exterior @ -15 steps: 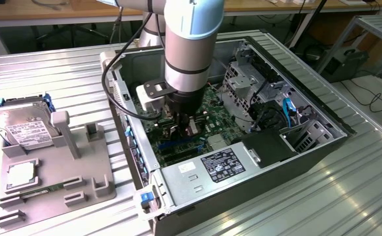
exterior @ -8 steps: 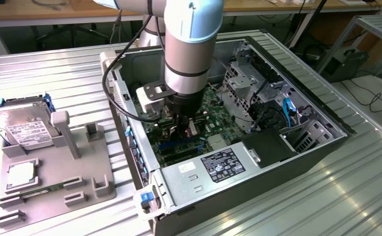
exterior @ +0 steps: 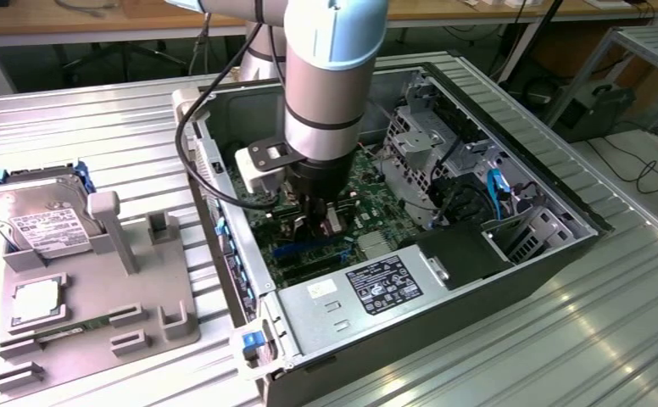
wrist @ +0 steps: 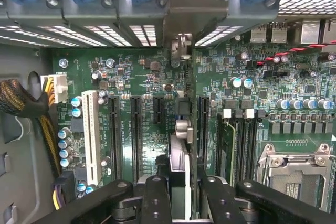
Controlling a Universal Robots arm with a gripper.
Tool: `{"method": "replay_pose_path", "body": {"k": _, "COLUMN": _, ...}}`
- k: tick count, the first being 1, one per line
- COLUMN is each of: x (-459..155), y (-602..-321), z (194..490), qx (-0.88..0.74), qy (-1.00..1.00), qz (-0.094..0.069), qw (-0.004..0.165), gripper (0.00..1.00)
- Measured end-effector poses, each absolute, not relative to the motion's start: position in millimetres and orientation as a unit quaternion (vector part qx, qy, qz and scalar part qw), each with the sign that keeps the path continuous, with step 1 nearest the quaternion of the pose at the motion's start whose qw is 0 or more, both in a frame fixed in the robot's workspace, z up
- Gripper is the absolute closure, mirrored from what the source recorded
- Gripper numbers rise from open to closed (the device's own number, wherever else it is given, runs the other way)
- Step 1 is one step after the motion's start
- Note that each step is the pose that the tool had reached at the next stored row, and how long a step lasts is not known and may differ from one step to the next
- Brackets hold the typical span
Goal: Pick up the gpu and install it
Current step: 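Insert the gpu into the slot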
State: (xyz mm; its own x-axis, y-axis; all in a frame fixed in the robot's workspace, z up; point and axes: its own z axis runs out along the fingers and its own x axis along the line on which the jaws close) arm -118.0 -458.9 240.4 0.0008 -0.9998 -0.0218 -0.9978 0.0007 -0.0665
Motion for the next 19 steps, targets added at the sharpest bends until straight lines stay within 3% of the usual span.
{"method": "replay_pose_path", "body": {"k": 19, "x": -120.1, "y": -457.0, "z": 220.5, "qx": -0.707, "qy": 0.707, "qz": -0.016, "qw": 0.032, "gripper": 0.71}}
